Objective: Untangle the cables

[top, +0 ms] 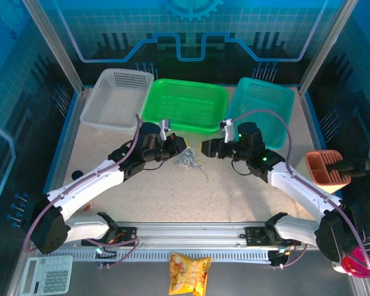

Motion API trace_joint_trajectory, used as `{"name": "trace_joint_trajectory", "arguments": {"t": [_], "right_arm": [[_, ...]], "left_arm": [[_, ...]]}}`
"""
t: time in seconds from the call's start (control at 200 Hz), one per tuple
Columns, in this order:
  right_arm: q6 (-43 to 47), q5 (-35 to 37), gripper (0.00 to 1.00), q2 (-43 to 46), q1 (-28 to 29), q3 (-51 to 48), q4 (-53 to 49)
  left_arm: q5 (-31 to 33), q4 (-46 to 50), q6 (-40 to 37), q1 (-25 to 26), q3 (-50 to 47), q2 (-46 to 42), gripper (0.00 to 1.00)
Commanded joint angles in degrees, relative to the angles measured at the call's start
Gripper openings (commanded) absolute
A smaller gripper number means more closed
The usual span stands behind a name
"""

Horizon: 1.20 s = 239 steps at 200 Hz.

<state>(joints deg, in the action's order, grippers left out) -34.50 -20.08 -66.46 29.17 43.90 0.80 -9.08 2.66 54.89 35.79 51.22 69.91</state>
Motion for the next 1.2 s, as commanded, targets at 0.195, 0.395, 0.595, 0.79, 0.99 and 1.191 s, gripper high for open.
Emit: {"name": "trace_joint_trajectory", "arguments": {"t": [0.195, 0.395, 0.595, 0.79, 0.99, 1.191], "right_arm": [[-1.27, 0.9, 0.69, -5.48, 0.64, -5.47, 14.27], [-1.26, 2.56, 0.69, -11.91, 3.34, -2.92, 19.99], [-4.03, 2.77, 0.66, -20.38, 4.38, -2.19, 26.93], [-6.92, 2.65, 0.39, -26.74, 4.2, -4.27, 33.25], [-9.51, 3.37, 0.29, -29.82, 4.01, -7.56, 38.23], [-9.74, 4.42, 0.28, -30.53, 4.02, -9.26, 38.8]], "left_arm": [[-4.44, -4.68, 5.42, -0.65, 1.57, -2.26, 0.0], [-5.95, -5.59, 7.47, -0.6, 2.67, -2.21, 0.0], [-6.9, -7.15, 9.21, -0.66, 4.0, -2.57, 0.0], [-7.85, -7.8, 10.23, -0.71, 5.59, -2.9, 0.0], [-8.12, -7.59, 10.08, -0.8, 8.04, -3.71, 0.0], [-9.0, -7.32, 10.13, -0.8, 12.13, -4.42, 0.0]]}}
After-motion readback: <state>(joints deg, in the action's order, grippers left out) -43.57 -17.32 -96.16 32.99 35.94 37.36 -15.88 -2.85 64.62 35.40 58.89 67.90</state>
